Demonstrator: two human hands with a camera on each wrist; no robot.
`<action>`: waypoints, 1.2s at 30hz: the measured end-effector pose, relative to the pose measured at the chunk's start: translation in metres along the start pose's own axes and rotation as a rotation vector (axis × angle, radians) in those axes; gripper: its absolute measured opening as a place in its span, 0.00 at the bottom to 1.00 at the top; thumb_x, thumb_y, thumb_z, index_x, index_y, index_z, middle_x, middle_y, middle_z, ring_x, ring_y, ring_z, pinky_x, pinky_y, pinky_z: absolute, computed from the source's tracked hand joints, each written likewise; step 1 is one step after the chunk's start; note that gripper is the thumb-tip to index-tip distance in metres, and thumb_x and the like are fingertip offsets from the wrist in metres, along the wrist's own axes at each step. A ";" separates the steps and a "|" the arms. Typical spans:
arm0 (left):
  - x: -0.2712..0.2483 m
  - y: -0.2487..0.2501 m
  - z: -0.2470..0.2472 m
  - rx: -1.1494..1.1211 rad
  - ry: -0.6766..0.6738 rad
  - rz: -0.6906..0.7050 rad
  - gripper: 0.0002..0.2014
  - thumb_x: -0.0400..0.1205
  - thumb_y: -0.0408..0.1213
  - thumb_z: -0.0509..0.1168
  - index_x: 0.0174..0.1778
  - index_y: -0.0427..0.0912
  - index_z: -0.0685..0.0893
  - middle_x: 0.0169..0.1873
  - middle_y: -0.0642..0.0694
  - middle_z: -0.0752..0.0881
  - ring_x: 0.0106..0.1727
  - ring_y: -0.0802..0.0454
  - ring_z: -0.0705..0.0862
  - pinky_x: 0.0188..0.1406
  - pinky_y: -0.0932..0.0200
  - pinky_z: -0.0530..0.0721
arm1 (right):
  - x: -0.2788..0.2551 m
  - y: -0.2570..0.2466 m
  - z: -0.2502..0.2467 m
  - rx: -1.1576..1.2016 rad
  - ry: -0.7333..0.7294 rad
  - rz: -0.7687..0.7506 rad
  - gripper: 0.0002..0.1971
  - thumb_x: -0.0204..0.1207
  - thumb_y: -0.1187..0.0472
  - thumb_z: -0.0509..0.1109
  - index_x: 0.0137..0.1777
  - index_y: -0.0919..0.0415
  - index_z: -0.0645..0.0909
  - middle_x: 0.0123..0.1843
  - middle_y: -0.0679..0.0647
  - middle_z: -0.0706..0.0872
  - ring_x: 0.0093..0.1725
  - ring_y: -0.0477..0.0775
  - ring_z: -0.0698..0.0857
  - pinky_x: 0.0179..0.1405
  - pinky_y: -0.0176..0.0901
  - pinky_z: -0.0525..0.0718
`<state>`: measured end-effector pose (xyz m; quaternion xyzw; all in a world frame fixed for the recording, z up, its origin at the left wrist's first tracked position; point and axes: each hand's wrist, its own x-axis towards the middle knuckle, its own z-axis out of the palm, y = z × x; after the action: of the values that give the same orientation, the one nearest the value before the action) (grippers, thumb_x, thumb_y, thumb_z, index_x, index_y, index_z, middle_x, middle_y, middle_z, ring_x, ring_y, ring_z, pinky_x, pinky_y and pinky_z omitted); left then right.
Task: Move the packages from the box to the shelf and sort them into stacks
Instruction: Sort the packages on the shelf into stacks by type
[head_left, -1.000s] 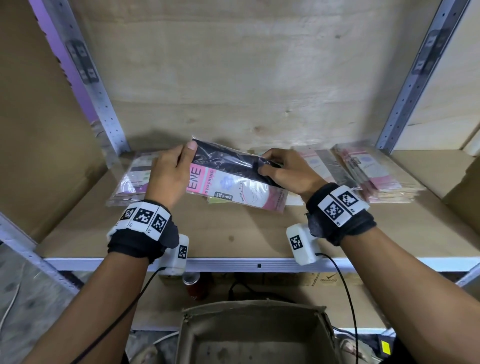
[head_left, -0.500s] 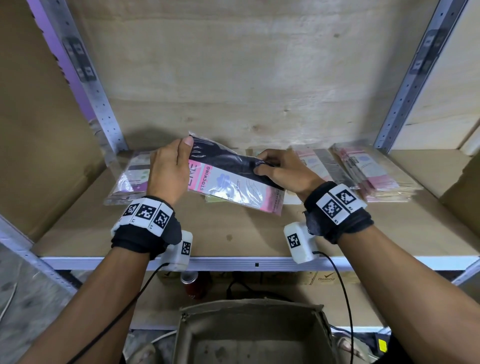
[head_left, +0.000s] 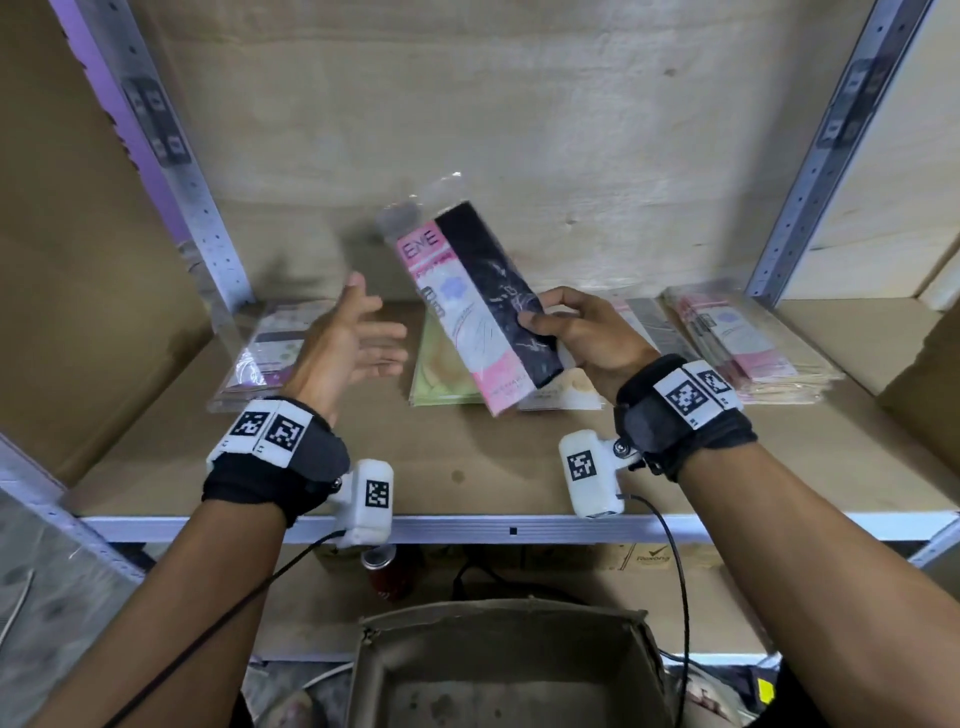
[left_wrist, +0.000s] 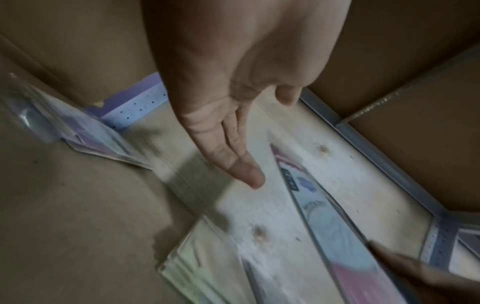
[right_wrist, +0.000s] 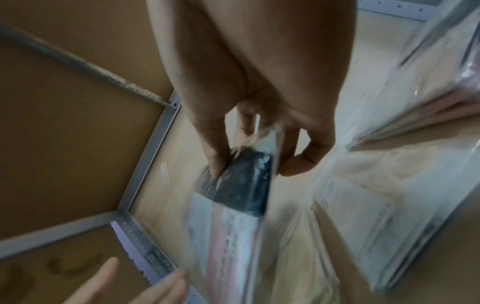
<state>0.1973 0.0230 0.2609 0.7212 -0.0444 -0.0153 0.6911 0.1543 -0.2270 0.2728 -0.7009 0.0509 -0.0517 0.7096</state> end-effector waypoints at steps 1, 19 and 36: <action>-0.003 -0.001 0.005 0.027 -0.036 -0.037 0.27 0.86 0.61 0.56 0.69 0.43 0.79 0.52 0.39 0.91 0.46 0.42 0.92 0.39 0.56 0.90 | -0.001 0.000 0.002 0.049 -0.001 0.015 0.10 0.77 0.68 0.75 0.55 0.63 0.79 0.50 0.66 0.87 0.44 0.60 0.86 0.41 0.47 0.84; 0.015 -0.010 0.098 0.125 -0.305 0.041 0.14 0.81 0.28 0.71 0.63 0.37 0.85 0.52 0.35 0.91 0.37 0.55 0.90 0.35 0.65 0.88 | 0.007 0.003 -0.055 -0.177 0.052 0.029 0.24 0.71 0.75 0.77 0.67 0.70 0.78 0.45 0.63 0.87 0.33 0.53 0.89 0.28 0.40 0.86; 0.045 -0.017 0.261 0.426 -0.417 -0.087 0.12 0.78 0.30 0.75 0.52 0.25 0.87 0.50 0.31 0.91 0.53 0.39 0.92 0.55 0.44 0.90 | 0.012 0.015 -0.167 -0.839 0.419 0.295 0.23 0.73 0.61 0.79 0.66 0.69 0.82 0.63 0.64 0.86 0.64 0.62 0.84 0.56 0.46 0.84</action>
<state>0.2207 -0.2404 0.2340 0.8325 -0.1568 -0.1830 0.4989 0.1426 -0.3935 0.2556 -0.8862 0.3076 -0.0657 0.3403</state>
